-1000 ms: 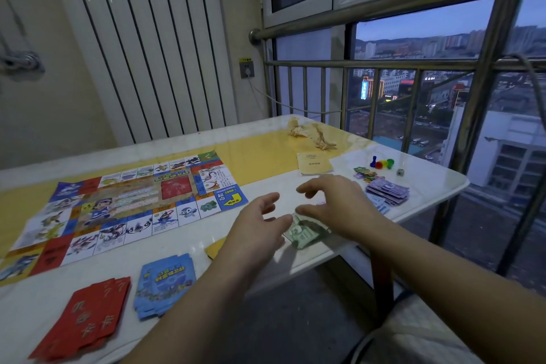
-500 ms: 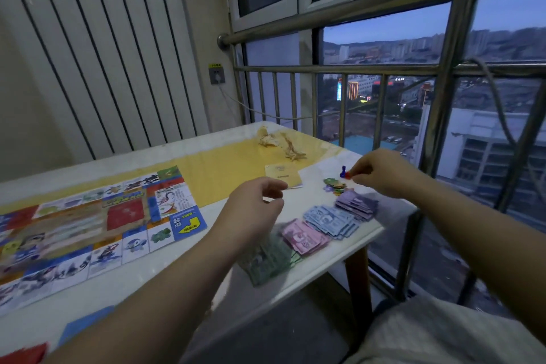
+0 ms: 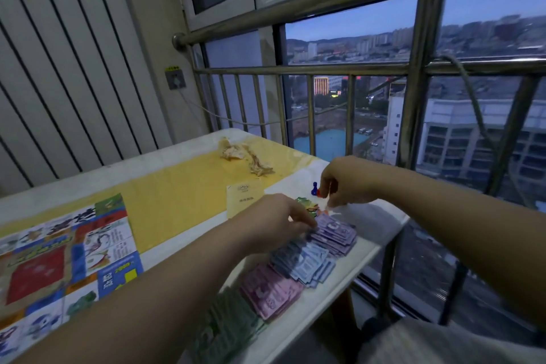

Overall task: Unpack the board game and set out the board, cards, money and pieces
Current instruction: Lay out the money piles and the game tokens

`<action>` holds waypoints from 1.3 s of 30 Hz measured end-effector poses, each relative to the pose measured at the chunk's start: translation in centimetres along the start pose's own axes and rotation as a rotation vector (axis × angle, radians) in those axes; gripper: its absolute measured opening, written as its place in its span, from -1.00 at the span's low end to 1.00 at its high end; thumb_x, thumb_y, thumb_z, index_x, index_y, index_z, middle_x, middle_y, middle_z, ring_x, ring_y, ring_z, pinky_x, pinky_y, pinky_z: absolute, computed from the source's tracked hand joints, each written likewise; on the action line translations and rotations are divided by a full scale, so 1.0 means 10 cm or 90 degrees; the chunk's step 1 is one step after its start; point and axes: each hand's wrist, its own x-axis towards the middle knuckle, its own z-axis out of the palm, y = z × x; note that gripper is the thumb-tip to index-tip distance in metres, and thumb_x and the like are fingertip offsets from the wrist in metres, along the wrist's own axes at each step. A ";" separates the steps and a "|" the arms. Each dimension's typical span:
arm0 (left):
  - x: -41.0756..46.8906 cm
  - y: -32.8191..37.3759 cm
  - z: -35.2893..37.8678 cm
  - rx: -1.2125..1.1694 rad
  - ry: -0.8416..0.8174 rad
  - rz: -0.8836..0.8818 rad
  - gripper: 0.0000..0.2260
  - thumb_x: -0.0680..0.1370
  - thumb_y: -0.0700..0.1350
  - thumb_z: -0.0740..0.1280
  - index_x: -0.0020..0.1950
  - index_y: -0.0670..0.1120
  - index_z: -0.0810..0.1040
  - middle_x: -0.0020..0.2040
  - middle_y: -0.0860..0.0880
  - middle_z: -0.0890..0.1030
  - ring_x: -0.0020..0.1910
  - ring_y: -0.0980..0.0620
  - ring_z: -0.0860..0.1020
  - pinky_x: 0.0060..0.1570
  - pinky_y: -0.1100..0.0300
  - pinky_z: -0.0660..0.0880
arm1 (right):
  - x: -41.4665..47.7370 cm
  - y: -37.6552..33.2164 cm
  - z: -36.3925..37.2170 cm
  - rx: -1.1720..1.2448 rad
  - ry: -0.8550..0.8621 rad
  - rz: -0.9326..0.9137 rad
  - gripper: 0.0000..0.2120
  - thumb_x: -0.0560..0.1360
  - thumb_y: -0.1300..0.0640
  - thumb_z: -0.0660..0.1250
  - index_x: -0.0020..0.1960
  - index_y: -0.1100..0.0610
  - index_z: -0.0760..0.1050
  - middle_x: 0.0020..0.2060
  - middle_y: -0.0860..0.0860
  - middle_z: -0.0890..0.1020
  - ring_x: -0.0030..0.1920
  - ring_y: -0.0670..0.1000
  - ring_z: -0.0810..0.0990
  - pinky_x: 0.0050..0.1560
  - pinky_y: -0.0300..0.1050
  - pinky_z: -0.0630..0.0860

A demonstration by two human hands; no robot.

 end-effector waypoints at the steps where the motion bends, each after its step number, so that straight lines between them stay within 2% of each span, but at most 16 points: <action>1: 0.01 -0.01 0.01 0.017 -0.019 0.016 -0.79 0.60 -0.09 0.25 0.15 0.06 0.64 0.15 0.10 0.60 -0.10 0.23 0.46 -0.25 0.49 0.31 | 0.03 0.00 -0.01 -0.012 -0.017 -0.013 -0.80 0.47 0.14 0.41 0.09 0.11 0.57 -0.14 -0.05 0.59 -0.12 -0.01 0.60 -0.18 -0.27 0.47; 2: 0.01 -0.01 0.02 0.036 -0.033 0.031 -0.79 0.60 -0.09 0.25 0.16 0.06 0.63 0.15 0.10 0.59 -0.12 0.24 0.44 -0.28 0.50 0.28 | 0.05 -0.01 0.00 -0.024 -0.032 -0.029 -0.79 0.46 0.15 0.42 0.09 0.11 0.55 -0.16 -0.05 0.57 -0.14 -0.02 0.58 -0.23 -0.31 0.44; 4: 0.02 -0.03 0.04 0.067 -0.046 0.050 -0.77 0.60 -0.08 0.24 0.19 0.07 0.62 0.15 0.07 0.56 -0.12 0.21 0.39 -0.18 0.40 0.32 | 0.10 -0.02 0.02 -0.064 -0.051 -0.067 -0.74 0.45 0.14 0.43 0.13 0.10 0.52 -0.16 -0.05 0.54 -0.15 -0.04 0.53 -0.26 -0.32 0.40; 7: 0.02 -0.05 0.04 0.094 -0.058 0.063 -0.76 0.61 -0.07 0.22 0.21 0.08 0.60 0.17 0.02 0.51 -0.09 0.16 0.38 -0.05 0.28 0.34 | 0.15 -0.03 0.05 -0.111 -0.084 -0.099 -0.63 0.44 0.09 0.44 0.20 0.07 0.44 -0.13 -0.08 0.50 -0.15 -0.08 0.44 -0.15 -0.25 0.36; 12: 0.04 -0.04 0.01 0.108 -0.079 0.067 -0.74 0.62 -0.06 0.20 0.24 0.09 0.57 0.22 0.01 0.48 -0.07 0.15 0.35 -0.05 0.29 0.30 | 0.24 -0.01 0.07 -0.115 -0.101 -0.113 -0.54 0.41 0.05 0.47 0.24 0.05 0.38 -0.09 -0.06 0.51 -0.14 -0.09 0.42 -0.10 -0.22 0.37; 17: 0.03 -0.03 -0.01 0.112 -0.074 0.079 -0.74 0.62 -0.08 0.20 0.26 0.07 0.57 0.23 0.06 0.53 -0.09 0.22 0.33 -0.11 0.38 0.24 | 0.32 0.01 0.08 -0.066 -0.102 -0.097 -0.57 0.41 0.11 0.47 0.21 0.05 0.39 -0.01 0.00 0.56 -0.07 0.00 0.53 -0.03 -0.10 0.58; 19: 0.04 -0.05 0.00 0.113 -0.072 0.082 -0.74 0.62 -0.07 0.20 0.25 0.08 0.57 0.22 0.06 0.52 -0.09 0.22 0.32 -0.11 0.37 0.24 | 0.33 0.00 0.08 -0.050 -0.094 -0.098 -0.59 0.43 0.13 0.45 0.22 0.07 0.39 -0.03 0.00 0.55 -0.10 -0.01 0.53 -0.15 -0.17 0.60; 22: 0.05 -0.06 -0.01 0.107 -0.070 0.084 -0.75 0.62 -0.08 0.20 0.24 0.08 0.58 0.21 0.05 0.52 -0.08 0.21 0.34 -0.10 0.34 0.25 | 0.37 -0.02 0.09 -0.047 -0.078 -0.111 -0.62 0.45 0.12 0.43 0.21 0.07 0.39 -0.05 -0.03 0.54 -0.18 -0.10 0.46 -0.38 -0.36 0.43; 26: 0.06 -0.06 -0.01 0.104 -0.075 0.087 -0.74 0.62 -0.07 0.20 0.24 0.08 0.58 0.20 0.06 0.53 -0.10 0.21 0.34 -0.11 0.35 0.25 | 0.43 -0.01 0.12 -0.018 -0.056 -0.114 -0.61 0.43 0.13 0.45 0.21 0.08 0.42 -0.11 -0.05 0.55 -0.16 -0.07 0.49 -0.28 -0.32 0.41; 29: 0.06 -0.07 -0.01 0.095 -0.085 0.080 -0.75 0.62 -0.06 0.20 0.24 0.09 0.58 0.21 0.07 0.52 -0.12 0.21 0.35 -0.13 0.33 0.27 | 0.44 -0.01 0.12 0.001 -0.052 -0.114 -0.62 0.45 0.14 0.43 0.22 0.09 0.42 -0.11 -0.05 0.54 -0.23 -0.14 0.46 -0.42 -0.40 0.35; 31: 0.06 -0.08 -0.02 0.077 -0.107 0.072 -0.75 0.62 -0.04 0.20 0.24 0.10 0.57 0.21 0.07 0.51 -0.14 0.21 0.38 -0.17 0.33 0.30 | 0.43 -0.01 0.10 0.001 -0.046 -0.115 -0.59 0.44 0.10 0.45 0.24 0.08 0.42 -0.10 -0.05 0.55 -0.19 -0.11 0.48 -0.33 -0.36 0.36; 34: 0.06 -0.13 -0.06 0.015 -0.119 0.043 -0.77 0.60 -0.02 0.22 0.19 0.14 0.59 0.20 0.11 0.52 -0.02 0.18 0.47 -0.13 0.31 0.41 | 0.41 0.00 0.04 -0.006 -0.035 -0.113 -0.51 0.41 0.02 0.47 0.29 0.07 0.44 0.01 -0.04 0.60 -0.06 -0.06 0.52 -0.08 -0.25 0.41; 36: 0.09 -0.20 -0.10 -0.035 -0.060 0.004 -0.81 0.58 -0.06 0.25 0.09 0.10 0.64 0.11 0.13 0.58 -0.02 0.19 0.53 -0.14 0.36 0.44 | 0.40 -0.03 0.01 -0.044 -0.034 -0.122 -0.44 0.40 -0.01 0.47 0.35 0.07 0.41 0.14 -0.02 0.56 0.05 -0.03 0.51 0.02 -0.23 0.38; 39: 0.16 -0.34 -0.11 -0.080 0.031 -0.049 -0.84 0.56 -0.16 0.28 0.02 -0.01 0.65 -0.04 0.09 0.62 -0.20 0.27 0.51 -0.23 0.44 0.41 | 0.40 -0.10 0.01 -0.107 -0.047 -0.137 -0.34 0.41 -0.02 0.46 0.44 0.07 0.32 0.30 0.01 0.46 0.23 0.01 0.46 0.07 -0.24 0.31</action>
